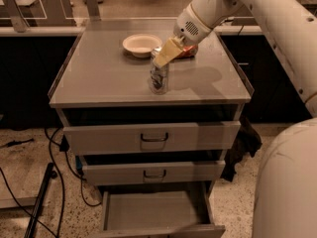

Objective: Pick redbull can from bottom drawer and place on counter

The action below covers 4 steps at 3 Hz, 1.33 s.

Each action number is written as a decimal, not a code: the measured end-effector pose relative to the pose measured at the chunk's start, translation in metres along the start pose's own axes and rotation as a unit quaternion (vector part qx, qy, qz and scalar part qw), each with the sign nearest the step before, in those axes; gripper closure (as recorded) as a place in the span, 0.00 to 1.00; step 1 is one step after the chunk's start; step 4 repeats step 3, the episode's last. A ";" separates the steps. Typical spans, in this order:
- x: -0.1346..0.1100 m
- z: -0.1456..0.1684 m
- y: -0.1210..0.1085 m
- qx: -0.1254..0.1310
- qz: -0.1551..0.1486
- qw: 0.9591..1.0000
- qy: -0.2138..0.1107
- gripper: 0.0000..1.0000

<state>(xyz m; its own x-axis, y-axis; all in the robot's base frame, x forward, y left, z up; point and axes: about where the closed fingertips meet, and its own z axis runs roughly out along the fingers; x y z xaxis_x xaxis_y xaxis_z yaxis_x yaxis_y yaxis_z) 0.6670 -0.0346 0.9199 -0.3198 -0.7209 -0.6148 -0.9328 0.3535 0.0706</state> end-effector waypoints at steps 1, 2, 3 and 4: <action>0.000 0.000 0.000 0.000 0.000 1.000 0.000 0.15; 0.000 0.000 0.000 0.000 0.000 1.000 0.000 0.00; 0.000 0.000 0.000 0.000 0.000 1.000 0.000 0.00; 0.000 0.000 0.000 0.000 0.000 1.000 0.000 0.00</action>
Offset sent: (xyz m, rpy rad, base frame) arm 0.0000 0.0000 0.0000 0.0000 0.0000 0.0000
